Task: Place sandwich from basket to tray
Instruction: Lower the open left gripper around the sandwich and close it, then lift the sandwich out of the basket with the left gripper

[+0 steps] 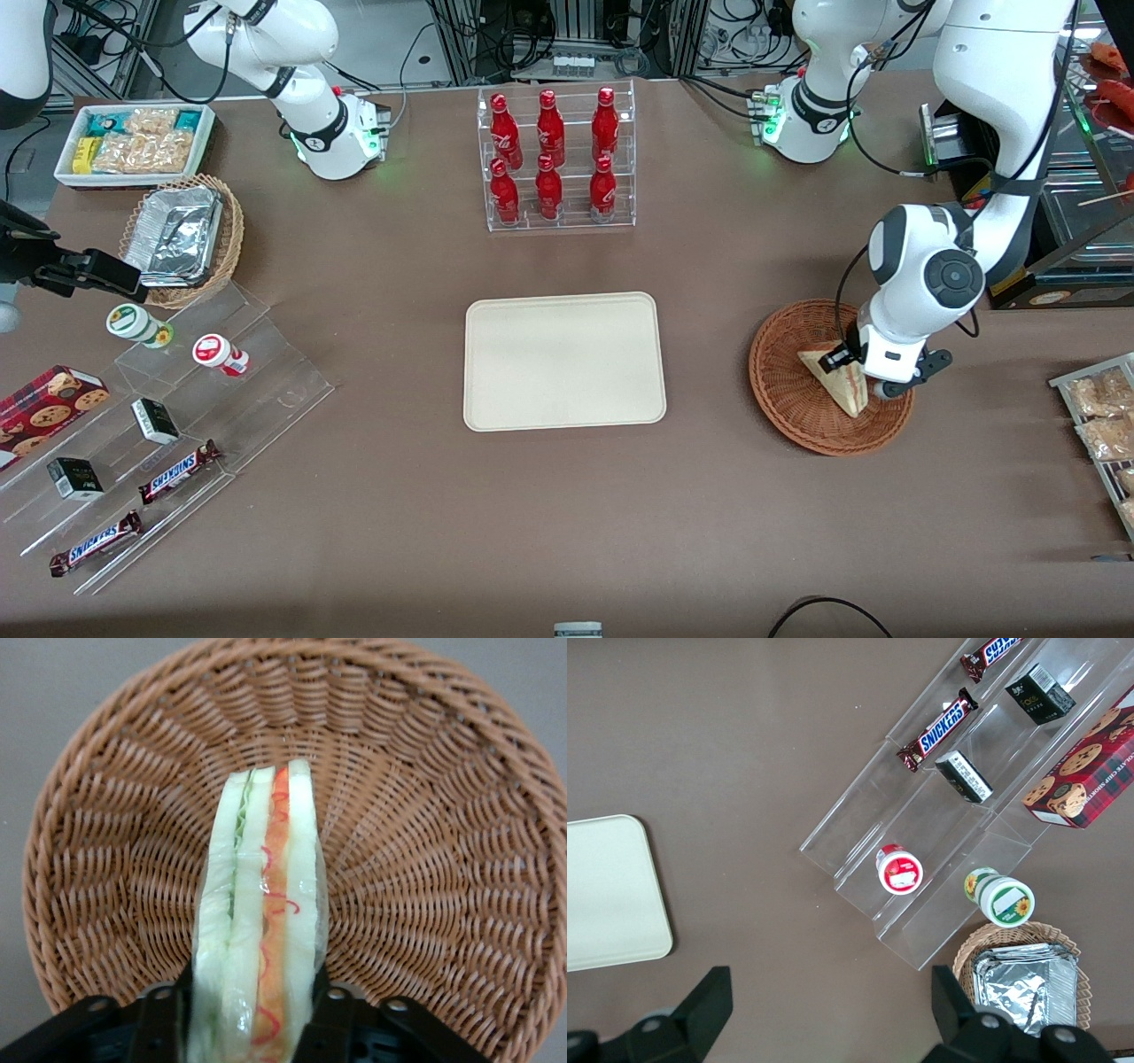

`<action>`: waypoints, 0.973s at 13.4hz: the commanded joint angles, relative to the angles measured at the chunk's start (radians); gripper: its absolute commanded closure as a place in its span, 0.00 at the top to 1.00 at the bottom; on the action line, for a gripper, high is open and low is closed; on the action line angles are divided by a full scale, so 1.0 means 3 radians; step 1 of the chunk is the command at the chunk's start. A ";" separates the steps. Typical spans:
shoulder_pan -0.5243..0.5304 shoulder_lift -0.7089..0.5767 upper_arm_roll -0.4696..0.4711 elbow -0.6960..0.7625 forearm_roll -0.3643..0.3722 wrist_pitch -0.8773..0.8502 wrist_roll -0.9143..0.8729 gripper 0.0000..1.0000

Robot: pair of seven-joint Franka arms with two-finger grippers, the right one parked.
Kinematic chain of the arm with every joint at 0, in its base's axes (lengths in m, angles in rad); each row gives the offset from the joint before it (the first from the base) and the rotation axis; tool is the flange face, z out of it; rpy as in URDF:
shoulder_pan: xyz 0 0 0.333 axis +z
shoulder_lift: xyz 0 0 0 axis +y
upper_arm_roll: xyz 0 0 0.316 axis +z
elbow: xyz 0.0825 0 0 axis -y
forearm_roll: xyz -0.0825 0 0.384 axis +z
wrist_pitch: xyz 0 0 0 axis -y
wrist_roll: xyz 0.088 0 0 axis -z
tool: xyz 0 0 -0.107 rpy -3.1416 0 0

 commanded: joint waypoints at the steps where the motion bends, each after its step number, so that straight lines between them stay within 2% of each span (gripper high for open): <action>1: 0.0014 -0.0136 -0.0043 0.0243 0.0063 -0.0486 -0.0062 0.00; 8: -0.0052 -0.0321 -0.0543 0.0877 0.0068 -0.1336 -0.0113 0.00; 13: -0.0594 -0.0081 -0.0585 0.1343 0.0073 -0.1393 -0.0159 0.00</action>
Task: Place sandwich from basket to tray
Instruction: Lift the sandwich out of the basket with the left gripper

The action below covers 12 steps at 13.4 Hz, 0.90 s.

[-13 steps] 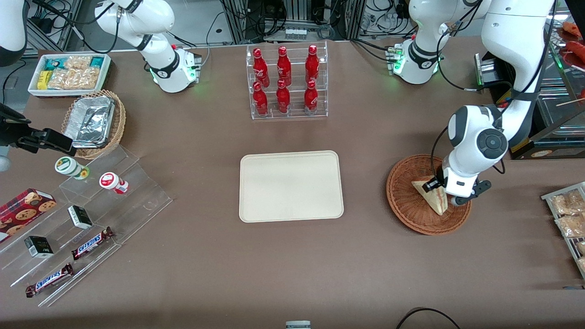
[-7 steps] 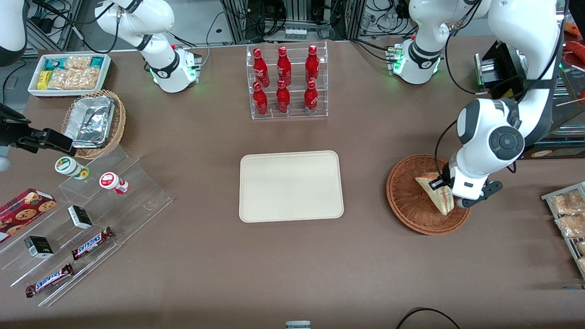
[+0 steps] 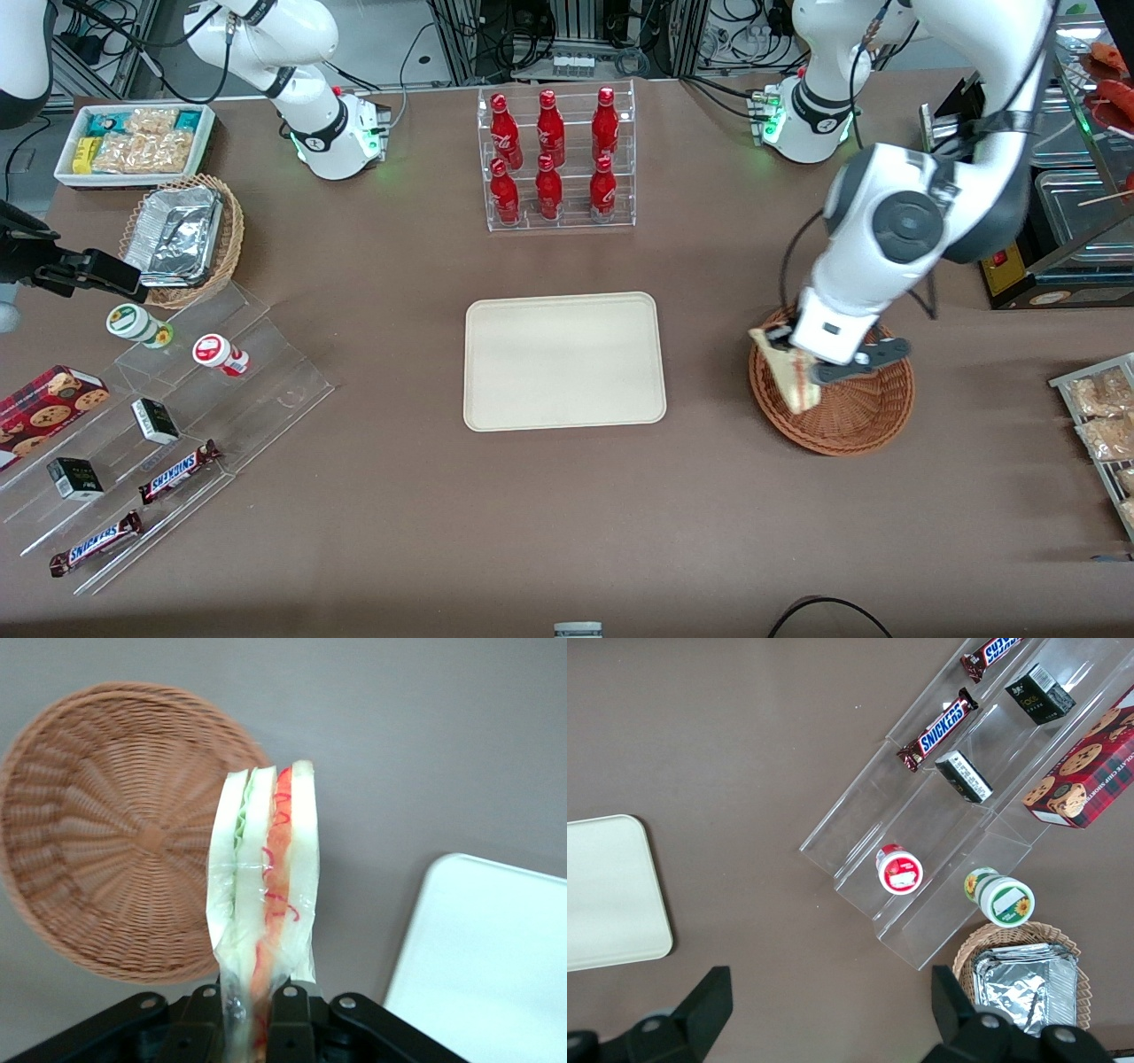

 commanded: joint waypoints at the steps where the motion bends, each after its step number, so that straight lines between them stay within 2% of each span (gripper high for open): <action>1: -0.0304 0.0292 0.0006 0.0404 0.0062 -0.0097 -0.0076 0.00; 5: -0.0785 0.0849 0.0016 0.0946 0.0093 -0.0087 -0.0188 0.00; 9: -0.1169 0.1340 0.0016 0.1376 0.0475 -0.0061 -0.0622 0.00; 12: -0.1435 0.1678 0.0026 0.1683 0.0624 -0.0056 -0.0761 0.00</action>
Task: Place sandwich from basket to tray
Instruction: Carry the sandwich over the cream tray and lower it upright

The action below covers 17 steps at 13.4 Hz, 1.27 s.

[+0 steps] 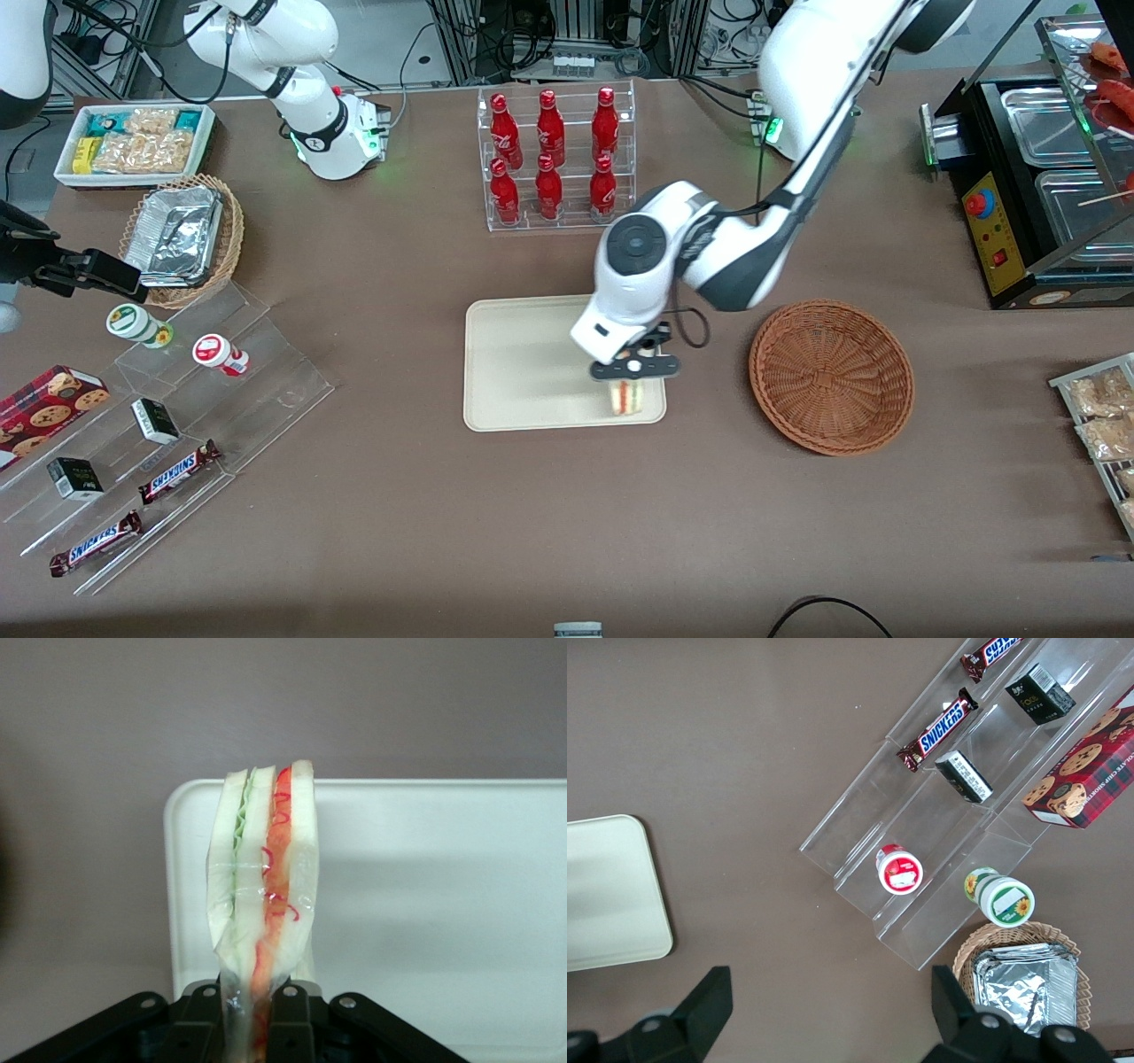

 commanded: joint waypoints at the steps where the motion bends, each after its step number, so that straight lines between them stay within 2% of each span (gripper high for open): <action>1: -0.0210 0.0355 0.0036 0.0412 0.0157 -0.0014 -0.0127 0.00; 15: -0.0579 0.0775 0.0046 0.0541 0.0163 0.0160 -0.0270 0.00; 16: -0.0584 0.0796 0.0046 0.0541 0.0163 0.0160 -0.0306 0.12; 17: -0.0584 0.0801 0.0046 0.0536 0.0163 0.0160 -0.0316 0.73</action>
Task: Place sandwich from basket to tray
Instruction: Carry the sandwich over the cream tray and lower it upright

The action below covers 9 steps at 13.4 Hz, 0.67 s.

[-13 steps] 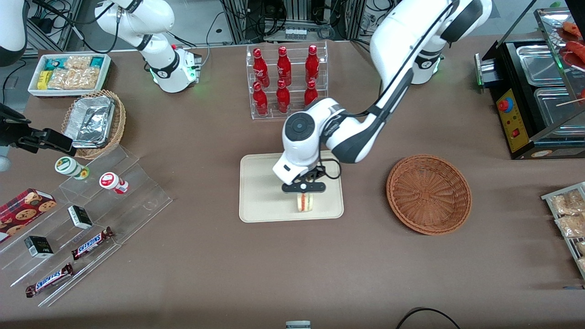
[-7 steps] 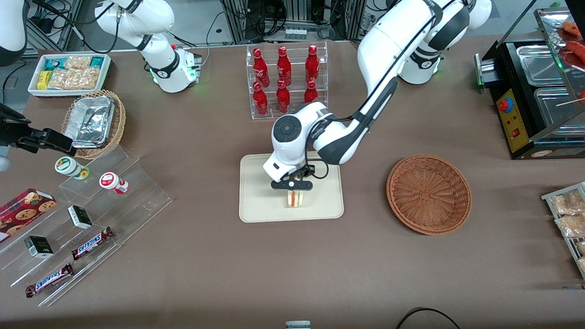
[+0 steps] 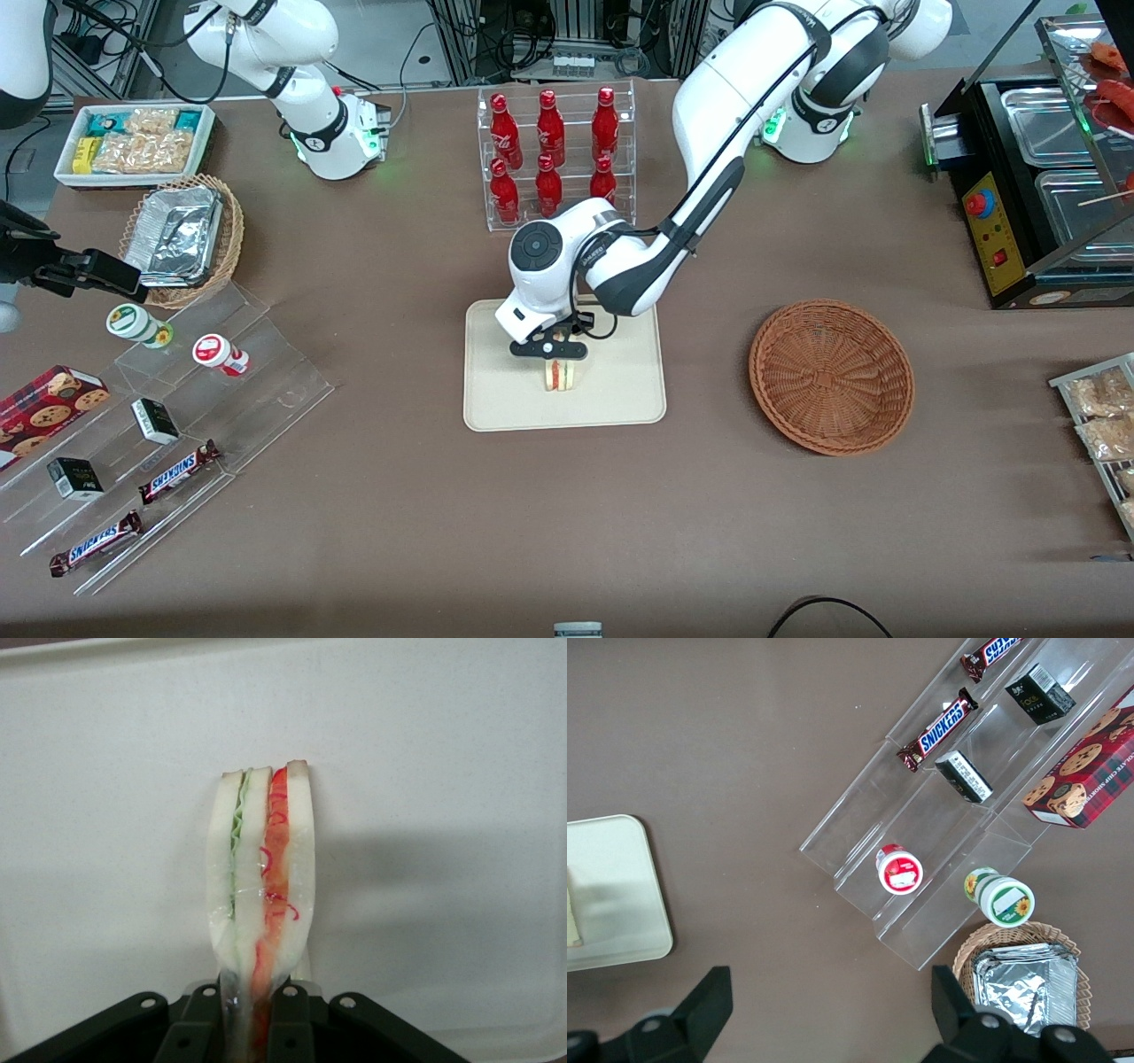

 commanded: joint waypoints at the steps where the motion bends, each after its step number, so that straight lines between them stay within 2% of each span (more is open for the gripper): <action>1: -0.0059 0.0092 0.0036 0.0113 0.0113 -0.0004 -0.0124 1.00; 9: -0.0013 -0.0168 0.0036 0.0138 0.0129 -0.0045 -0.0140 1.00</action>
